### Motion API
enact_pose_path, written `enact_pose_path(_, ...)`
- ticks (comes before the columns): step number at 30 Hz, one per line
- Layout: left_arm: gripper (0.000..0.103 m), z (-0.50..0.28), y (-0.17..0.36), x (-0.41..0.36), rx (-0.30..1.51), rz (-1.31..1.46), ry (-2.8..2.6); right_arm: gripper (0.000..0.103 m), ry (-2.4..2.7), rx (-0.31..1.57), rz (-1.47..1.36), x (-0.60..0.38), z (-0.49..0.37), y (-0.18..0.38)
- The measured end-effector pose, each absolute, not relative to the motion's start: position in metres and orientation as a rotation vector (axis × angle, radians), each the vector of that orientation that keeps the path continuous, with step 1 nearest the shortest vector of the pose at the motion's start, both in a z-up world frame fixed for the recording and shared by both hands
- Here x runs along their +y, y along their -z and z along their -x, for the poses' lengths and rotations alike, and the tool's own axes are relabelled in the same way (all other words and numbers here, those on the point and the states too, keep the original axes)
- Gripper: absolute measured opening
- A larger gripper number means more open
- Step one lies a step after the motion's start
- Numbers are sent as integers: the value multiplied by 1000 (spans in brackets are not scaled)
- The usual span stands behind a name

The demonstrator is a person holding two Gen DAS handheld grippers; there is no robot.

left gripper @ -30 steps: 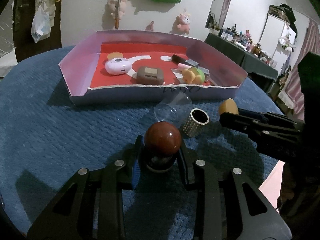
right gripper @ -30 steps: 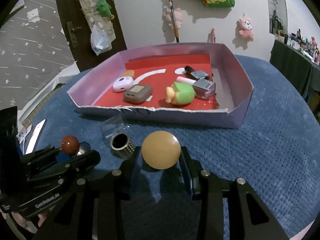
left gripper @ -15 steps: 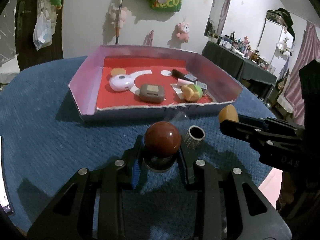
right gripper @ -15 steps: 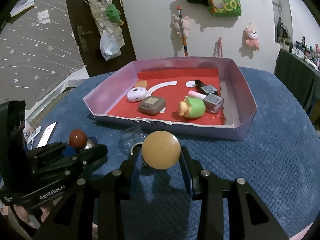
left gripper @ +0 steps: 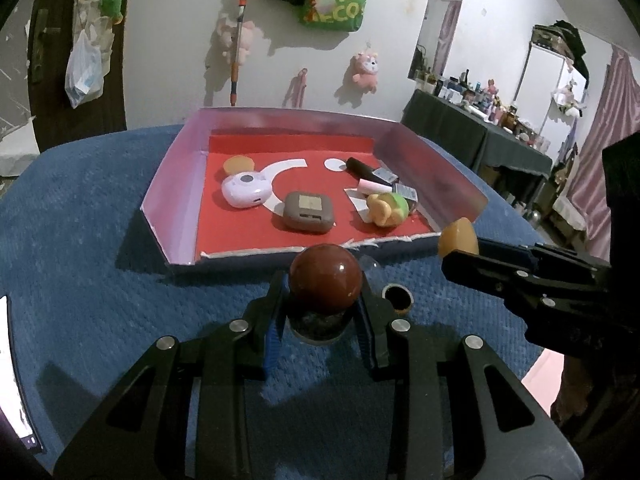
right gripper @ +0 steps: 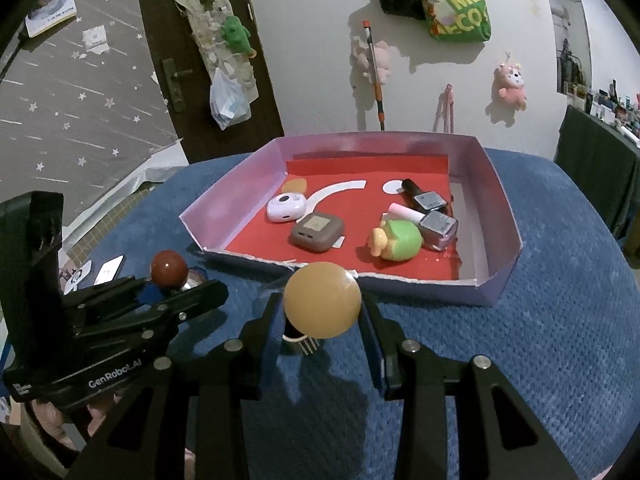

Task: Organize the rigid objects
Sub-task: 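Lift the bottle and the tan puff and carry both into the box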

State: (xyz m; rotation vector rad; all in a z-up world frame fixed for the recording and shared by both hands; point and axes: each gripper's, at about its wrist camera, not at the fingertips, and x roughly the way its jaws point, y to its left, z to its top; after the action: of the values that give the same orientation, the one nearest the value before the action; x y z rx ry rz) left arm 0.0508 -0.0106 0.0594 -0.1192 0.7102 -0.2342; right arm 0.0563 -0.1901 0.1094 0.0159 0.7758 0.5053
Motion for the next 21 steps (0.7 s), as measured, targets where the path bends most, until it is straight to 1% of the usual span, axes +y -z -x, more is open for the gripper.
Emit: enact_pose_path(21,29,-81,-68,-5,722,102,233,40,-522,781,-12,-186,-80,-117)
